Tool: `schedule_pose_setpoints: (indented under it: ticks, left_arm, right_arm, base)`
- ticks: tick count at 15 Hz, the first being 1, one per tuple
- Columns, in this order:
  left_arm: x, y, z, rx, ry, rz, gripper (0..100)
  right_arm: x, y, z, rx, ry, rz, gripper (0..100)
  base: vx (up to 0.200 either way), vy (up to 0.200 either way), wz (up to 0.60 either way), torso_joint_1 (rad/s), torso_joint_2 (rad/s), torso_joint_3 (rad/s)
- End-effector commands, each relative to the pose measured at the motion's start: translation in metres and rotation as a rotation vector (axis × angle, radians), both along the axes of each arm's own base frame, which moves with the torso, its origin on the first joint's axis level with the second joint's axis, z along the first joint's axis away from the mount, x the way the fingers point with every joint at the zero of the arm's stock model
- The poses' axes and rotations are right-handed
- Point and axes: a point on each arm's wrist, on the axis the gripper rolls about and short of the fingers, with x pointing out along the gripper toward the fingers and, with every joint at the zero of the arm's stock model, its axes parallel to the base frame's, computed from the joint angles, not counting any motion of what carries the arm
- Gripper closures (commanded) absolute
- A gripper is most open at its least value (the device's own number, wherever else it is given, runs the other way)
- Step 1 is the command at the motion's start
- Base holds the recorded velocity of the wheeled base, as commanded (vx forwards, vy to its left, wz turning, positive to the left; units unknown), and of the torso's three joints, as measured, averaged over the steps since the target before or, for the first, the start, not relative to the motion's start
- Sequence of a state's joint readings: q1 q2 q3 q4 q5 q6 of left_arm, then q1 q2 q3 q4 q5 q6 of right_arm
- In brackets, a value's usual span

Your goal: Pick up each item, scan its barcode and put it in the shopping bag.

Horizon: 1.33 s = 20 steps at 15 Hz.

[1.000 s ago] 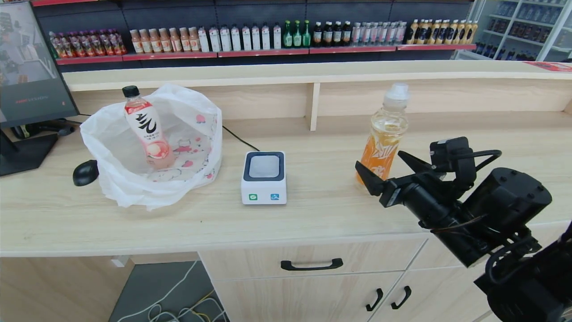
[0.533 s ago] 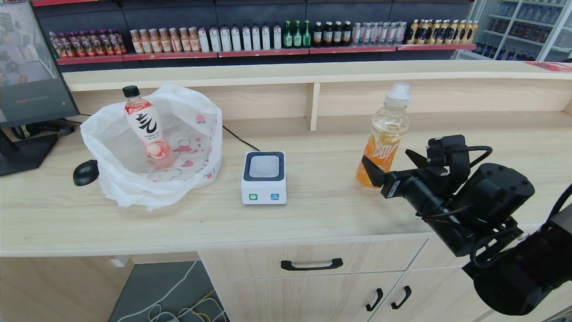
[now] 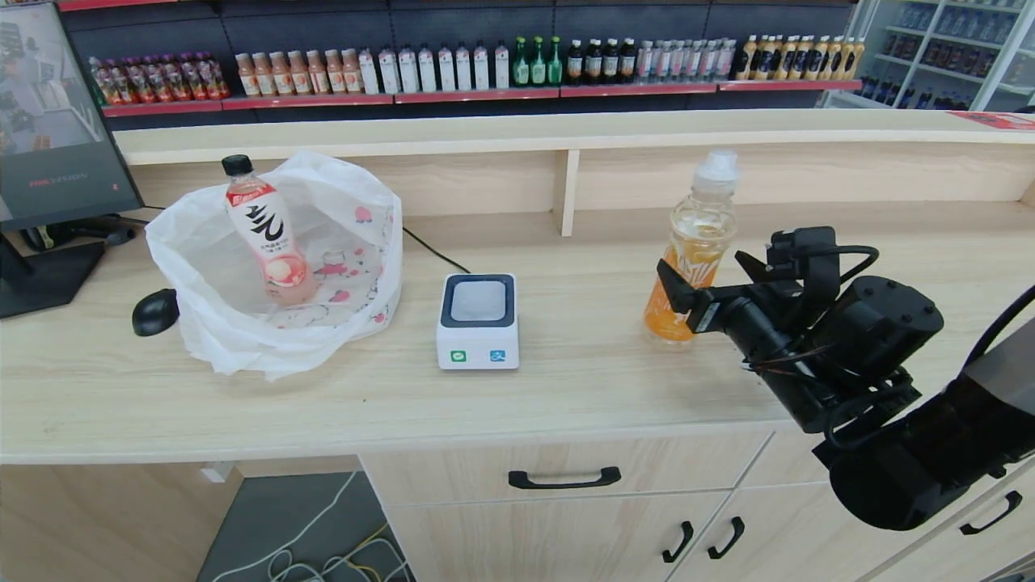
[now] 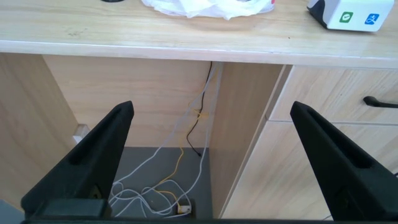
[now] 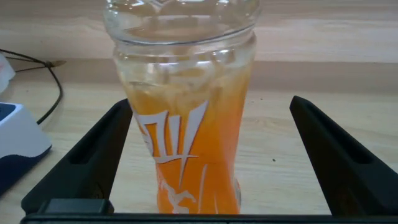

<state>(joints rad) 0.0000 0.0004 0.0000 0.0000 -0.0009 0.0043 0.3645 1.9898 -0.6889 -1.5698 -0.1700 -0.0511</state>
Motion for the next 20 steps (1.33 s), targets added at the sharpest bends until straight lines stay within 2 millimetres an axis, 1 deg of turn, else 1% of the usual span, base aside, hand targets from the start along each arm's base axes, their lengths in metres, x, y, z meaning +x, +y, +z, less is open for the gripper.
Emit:
schedule_pose_setpoints:
  ticks: [1,2,3,10,13,16,18,20]
  left_arm:
    - [0.0,0.0,0.0,0.0,0.0,-0.002,0]
    - [0.0,0.0,0.0,0.0,0.0,0.001,0]
    - [0.0,0.0,0.0,0.0,0.0,-0.002,0]
    - [0.0,0.0,0.0,0.0,0.0,-0.001,0]
    - [0.0,0.0,0.0,0.0,0.0,0.001,0]
    - [0.0,0.0,0.0,0.0,0.0,-0.002,0]
    - [0.0,0.0,0.0,0.0,0.0,-0.001,0]
    - [0.0,0.0,0.0,0.0,0.0,0.001,0]
  right_arm:
    - [0.005,-0.004,-0.002,0.0,0.001,-0.015,0]
    - [0.006,-0.004,-0.002,-0.002,0.0,-0.017,0]
    - [0.012,-0.005,-0.005,-0.002,0.0,-0.023,0]
    - [0.032,0.002,-0.011,0.005,-0.017,-0.023,0]
    - [0.036,0.004,-0.012,0.008,-0.024,-0.02,0]
    - [0.039,0.005,-0.016,0.007,-0.014,-0.02,0]
    - [0.043,0.006,-0.013,0.017,-0.032,-0.018,0]
    - [0.046,0.007,-0.018,0.013,-0.022,-0.018,0]
  base:
    - [0.0,0.0,0.0,0.0,0.0,0.0]
    - [0.0,0.0,0.0,0.0,0.0,0.0]
    - [0.0,0.0,0.0,0.0,0.0,0.0]
    - [0.0,0.0,0.0,0.0,0.0,0.0]
    - [0.0,0.0,0.0,0.0,0.0,0.0]
    - [0.0,0.0,0.0,0.0,0.0,0.0]
    - [0.0,0.0,0.0,0.0,0.0,0.0]
    - [0.0,0.0,0.0,0.0,0.0,0.0]
